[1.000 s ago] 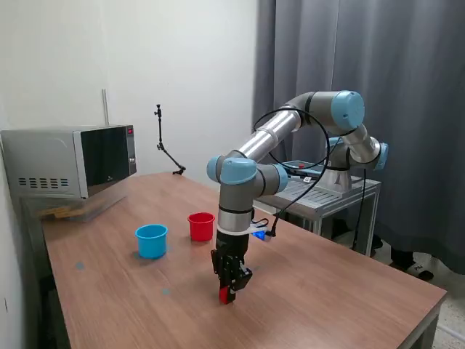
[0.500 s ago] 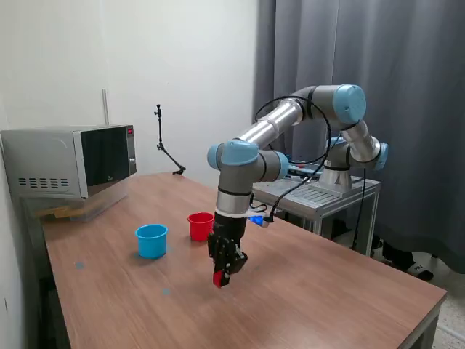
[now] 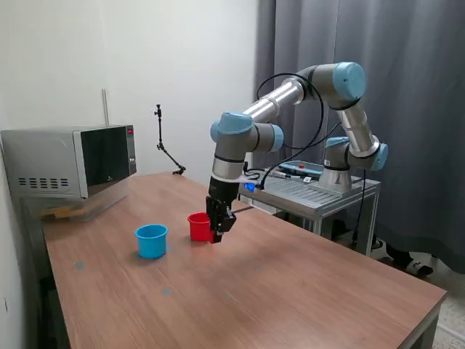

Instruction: Place red objects in the red bin, and blue objects in the blue bin.

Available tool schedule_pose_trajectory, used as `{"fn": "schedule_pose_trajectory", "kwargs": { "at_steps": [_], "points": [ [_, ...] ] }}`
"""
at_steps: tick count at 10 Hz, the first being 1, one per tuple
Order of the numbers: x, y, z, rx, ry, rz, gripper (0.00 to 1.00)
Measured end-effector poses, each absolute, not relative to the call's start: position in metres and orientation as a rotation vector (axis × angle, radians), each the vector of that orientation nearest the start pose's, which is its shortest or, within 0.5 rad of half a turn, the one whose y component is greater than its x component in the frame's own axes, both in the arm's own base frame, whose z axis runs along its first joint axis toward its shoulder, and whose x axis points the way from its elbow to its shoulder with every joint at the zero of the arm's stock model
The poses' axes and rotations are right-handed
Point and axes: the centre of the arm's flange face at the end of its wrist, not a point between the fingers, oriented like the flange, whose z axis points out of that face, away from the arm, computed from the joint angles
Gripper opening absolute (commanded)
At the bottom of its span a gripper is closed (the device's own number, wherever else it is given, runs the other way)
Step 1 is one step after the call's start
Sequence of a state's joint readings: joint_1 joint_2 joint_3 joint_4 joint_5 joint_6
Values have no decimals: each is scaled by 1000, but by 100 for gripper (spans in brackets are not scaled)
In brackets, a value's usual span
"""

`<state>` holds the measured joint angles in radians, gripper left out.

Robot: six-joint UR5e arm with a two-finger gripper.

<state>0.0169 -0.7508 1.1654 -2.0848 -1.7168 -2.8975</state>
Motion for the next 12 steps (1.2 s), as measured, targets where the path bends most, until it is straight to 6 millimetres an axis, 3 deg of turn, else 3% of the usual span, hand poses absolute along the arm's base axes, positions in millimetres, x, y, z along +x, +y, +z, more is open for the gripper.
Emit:
{"fn": "schedule_pose_trajectory", "kwargs": {
  "at_steps": [3,7,10,12],
  "points": [
    [-747,-65,223,-1764,2532,259,0],
    [-727,17,216,-1585,2610,211,0],
    [-716,62,204,-1436,2674,180,0],
    [-709,79,197,-1366,2698,162,0]
  ]
}}
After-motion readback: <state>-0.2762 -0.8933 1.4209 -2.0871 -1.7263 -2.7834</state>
